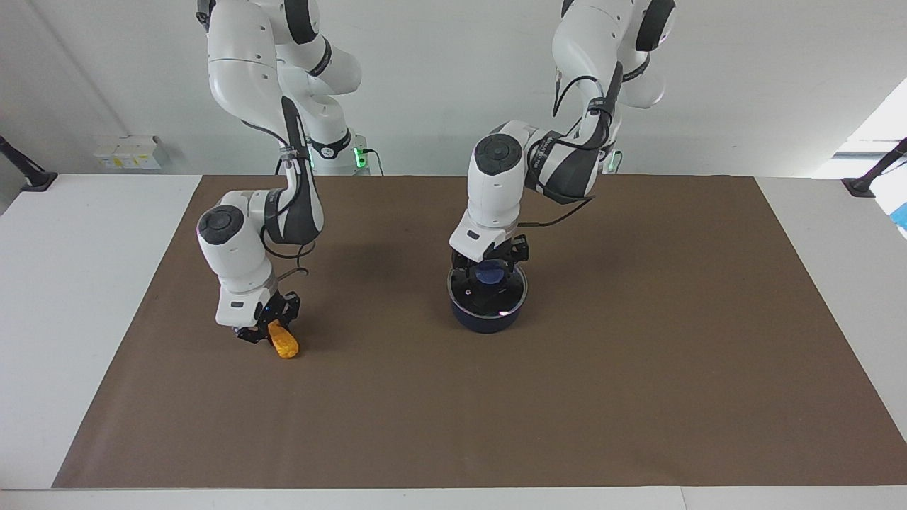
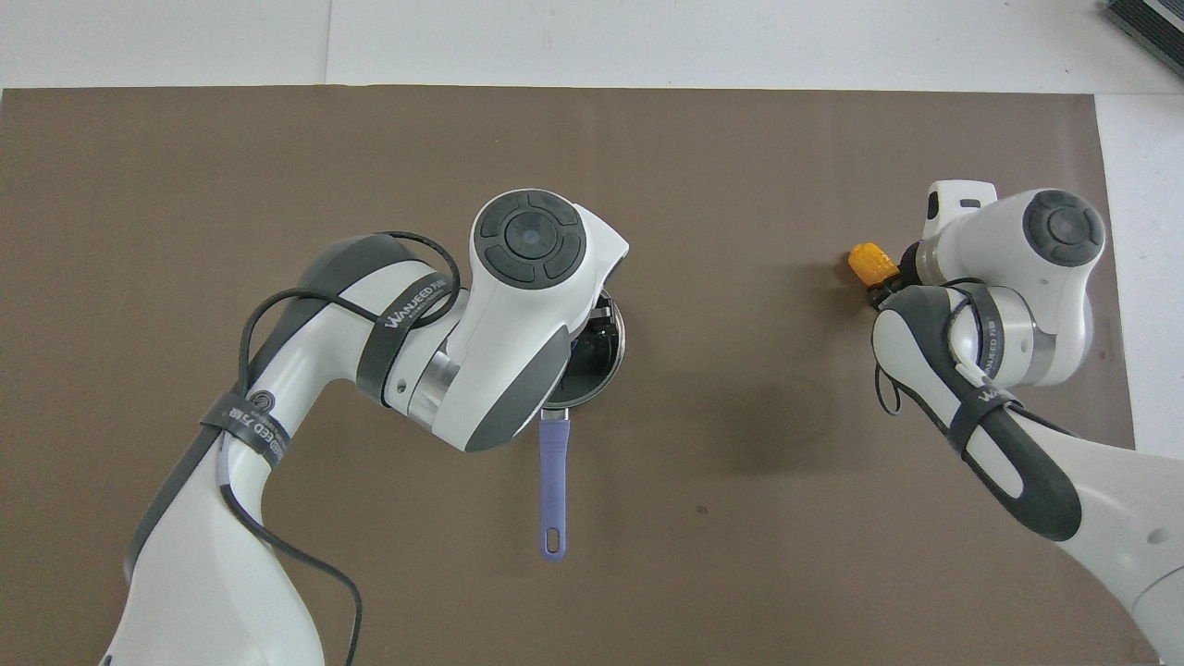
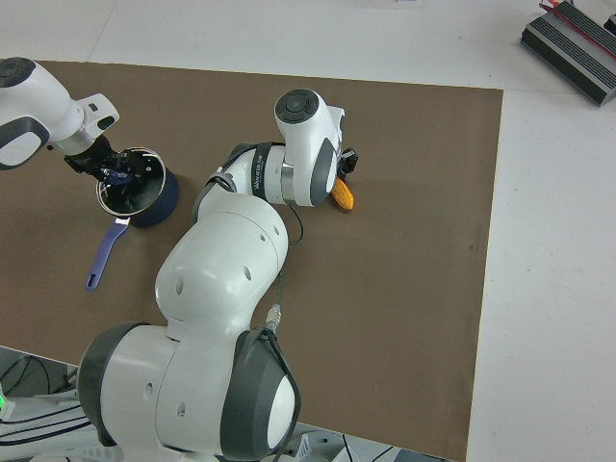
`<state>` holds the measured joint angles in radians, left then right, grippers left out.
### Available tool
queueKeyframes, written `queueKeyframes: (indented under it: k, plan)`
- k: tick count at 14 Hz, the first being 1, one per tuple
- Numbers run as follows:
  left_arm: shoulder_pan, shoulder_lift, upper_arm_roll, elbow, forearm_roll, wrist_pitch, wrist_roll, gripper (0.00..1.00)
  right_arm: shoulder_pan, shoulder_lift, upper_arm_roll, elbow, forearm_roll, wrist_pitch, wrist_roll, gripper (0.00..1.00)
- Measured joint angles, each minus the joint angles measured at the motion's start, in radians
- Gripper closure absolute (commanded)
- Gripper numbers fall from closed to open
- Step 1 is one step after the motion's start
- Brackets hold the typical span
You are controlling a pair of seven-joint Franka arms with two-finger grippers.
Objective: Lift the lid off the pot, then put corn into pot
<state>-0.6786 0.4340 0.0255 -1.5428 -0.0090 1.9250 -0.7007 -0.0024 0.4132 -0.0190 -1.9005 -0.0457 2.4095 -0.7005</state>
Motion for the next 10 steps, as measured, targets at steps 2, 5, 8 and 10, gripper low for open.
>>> queueKeyframes:
  k: [2, 5, 8, 10]
  plan:
    - [0.0, 0.0, 0.0, 0.001, 0.0, 0.0, -0.001, 0.0, 0.0, 0.0, 0.0, 0.0, 0.0, 0.0, 0.0, 1.0]
    - [0.0, 0.0, 0.001, 0.004, 0.0, -0.001, -0.001, 0.0, 0.0, 0.0, 0.0, 0.0, 0.0, 0.0, 0.0, 1.0]
    - [0.0, -0.001, 0.001, 0.006, 0.001, -0.001, -0.002, 0.0, 0.0, 0.0, 0.0, 0.0, 0.0, 0.0, 0.0, 1.0]
    - [0.0, -0.001, 0.001, 0.008, 0.001, -0.002, -0.003, 0.19, 0.0, 0.0, 0.0, 0.001, 0.0, -0.003, 0.0, 1.0]
